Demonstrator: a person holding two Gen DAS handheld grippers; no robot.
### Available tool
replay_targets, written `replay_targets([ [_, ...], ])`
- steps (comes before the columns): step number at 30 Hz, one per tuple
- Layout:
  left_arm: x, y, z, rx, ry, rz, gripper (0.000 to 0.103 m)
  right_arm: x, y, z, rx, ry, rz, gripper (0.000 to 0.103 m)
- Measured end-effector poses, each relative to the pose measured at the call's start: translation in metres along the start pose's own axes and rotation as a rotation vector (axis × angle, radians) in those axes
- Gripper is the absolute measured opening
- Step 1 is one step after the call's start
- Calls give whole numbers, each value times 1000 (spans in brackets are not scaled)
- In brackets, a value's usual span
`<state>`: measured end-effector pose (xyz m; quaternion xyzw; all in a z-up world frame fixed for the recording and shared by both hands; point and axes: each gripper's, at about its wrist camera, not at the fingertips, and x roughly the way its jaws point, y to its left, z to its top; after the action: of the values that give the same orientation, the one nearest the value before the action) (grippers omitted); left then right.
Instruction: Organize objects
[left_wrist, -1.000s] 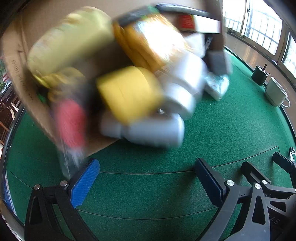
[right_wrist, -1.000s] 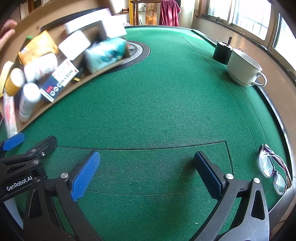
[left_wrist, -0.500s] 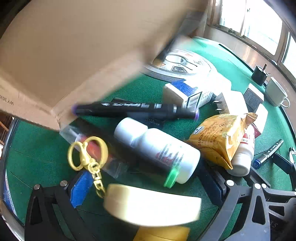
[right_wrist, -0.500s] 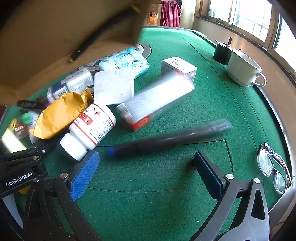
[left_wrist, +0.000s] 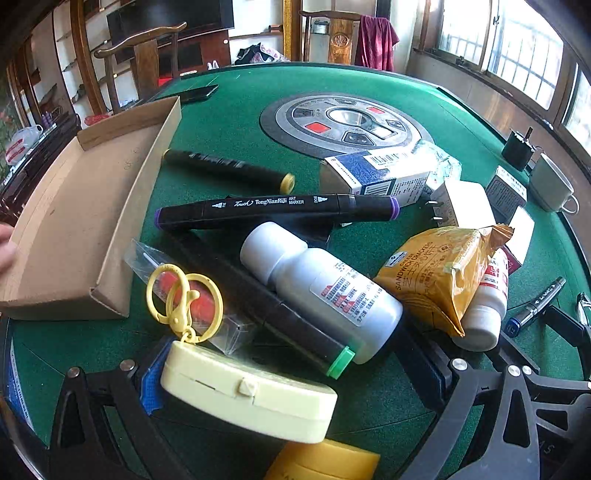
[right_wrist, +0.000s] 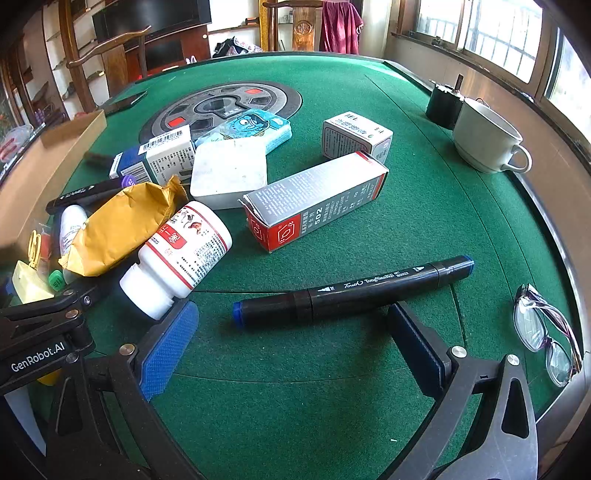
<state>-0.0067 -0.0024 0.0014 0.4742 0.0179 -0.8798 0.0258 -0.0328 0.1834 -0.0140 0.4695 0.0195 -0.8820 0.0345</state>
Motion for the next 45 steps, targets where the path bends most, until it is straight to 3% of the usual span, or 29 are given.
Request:
replay_targets([
  [19, 3, 4, -13, -13, -26, 10, 103, 0, -1, -1, -2, -2, 3, 103],
  [20, -9, 8, -11, 0, -23, 1, 102, 0, -1, -1, -2, -2, 3, 103],
  [22, 2, 3, 4, 66, -6, -58, 102, 0, -1, -1, -2, -2, 4, 103],
  [27, -12, 19, -14, 129, -3, -267, 102, -1, 0, -1, -5, -2, 3, 103],
  [31, -20, 32, -23, 165, 26, -306, 91, 0, 1, 1, -11, 5, 7, 103],
  [32, -26, 34, -32, 164, -4, -357, 89, 1, 1, 3, -14, 7, 9, 103],
  [36, -30, 32, -36, 228, -2, -331, 86, -1, 1, 5, -41, 19, 42, 102],
  [39, -35, 28, -40, 259, -26, -321, 86, -23, 1, 2, -91, -86, 67, 102],
  [43, -33, 20, -43, 296, -14, -296, 72, -56, 3, -2, -151, -192, 46, 102],
  [45, -34, 15, -46, 319, -19, -271, 71, -69, -4, -4, -134, -223, 88, 102],
])
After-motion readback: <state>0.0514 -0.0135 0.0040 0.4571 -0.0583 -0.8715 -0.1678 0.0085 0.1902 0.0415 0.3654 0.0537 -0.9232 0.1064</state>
